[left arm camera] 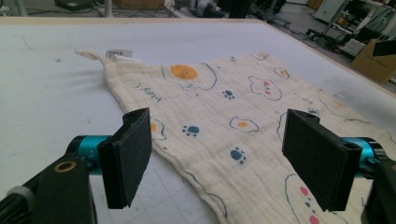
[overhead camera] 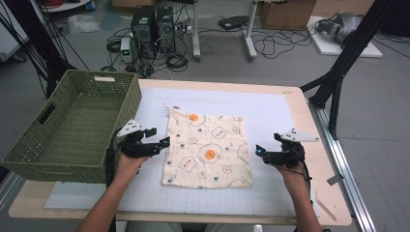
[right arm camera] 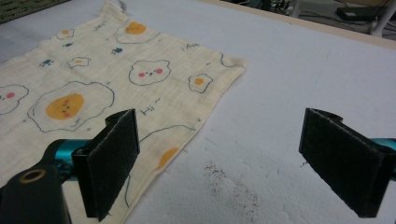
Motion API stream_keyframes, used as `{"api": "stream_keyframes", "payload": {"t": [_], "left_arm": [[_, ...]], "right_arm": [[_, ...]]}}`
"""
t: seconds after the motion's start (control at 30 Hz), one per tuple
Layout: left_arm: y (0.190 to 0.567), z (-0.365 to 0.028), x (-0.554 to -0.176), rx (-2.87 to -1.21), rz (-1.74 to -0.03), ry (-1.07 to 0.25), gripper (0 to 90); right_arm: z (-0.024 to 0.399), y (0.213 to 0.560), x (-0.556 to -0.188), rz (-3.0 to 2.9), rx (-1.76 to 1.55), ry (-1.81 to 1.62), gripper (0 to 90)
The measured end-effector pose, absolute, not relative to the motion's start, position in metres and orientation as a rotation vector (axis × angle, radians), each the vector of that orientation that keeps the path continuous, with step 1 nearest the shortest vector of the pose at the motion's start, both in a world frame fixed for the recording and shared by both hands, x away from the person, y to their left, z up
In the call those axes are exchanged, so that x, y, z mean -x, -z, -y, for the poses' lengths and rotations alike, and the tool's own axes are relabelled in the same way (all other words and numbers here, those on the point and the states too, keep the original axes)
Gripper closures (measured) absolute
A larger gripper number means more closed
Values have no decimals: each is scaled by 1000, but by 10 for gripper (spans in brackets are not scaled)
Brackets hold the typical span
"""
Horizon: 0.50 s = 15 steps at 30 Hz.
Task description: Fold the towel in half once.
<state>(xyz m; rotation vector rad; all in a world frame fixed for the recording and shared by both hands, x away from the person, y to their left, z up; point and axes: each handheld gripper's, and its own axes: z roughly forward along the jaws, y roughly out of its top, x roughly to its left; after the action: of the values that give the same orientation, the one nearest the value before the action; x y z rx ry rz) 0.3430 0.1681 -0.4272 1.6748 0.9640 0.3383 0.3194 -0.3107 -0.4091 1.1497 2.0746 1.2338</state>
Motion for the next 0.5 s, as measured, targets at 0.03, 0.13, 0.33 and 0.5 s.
{"api": "stream_keyframes", "payload": {"t": [0.03,0.13,0.33,0.5], "left_arm": [[427,-168,-343,-1670,-969,-336,247],[427,-168,-343,-1665,-969,-340,250],[429,-167,-350,-1661,-1002,-344,255],[431,-164,-355,-1683,-1012,-330,287]], "right_arm": [[311,409,-320,-2075,-1151,-1235,116],[311,410,-321,-2079,-1146,-1232,116],[311,411,-321,-2084,-1154,-1237,116],[310,412,-322,-2098,-1151,-1233,116]]}}
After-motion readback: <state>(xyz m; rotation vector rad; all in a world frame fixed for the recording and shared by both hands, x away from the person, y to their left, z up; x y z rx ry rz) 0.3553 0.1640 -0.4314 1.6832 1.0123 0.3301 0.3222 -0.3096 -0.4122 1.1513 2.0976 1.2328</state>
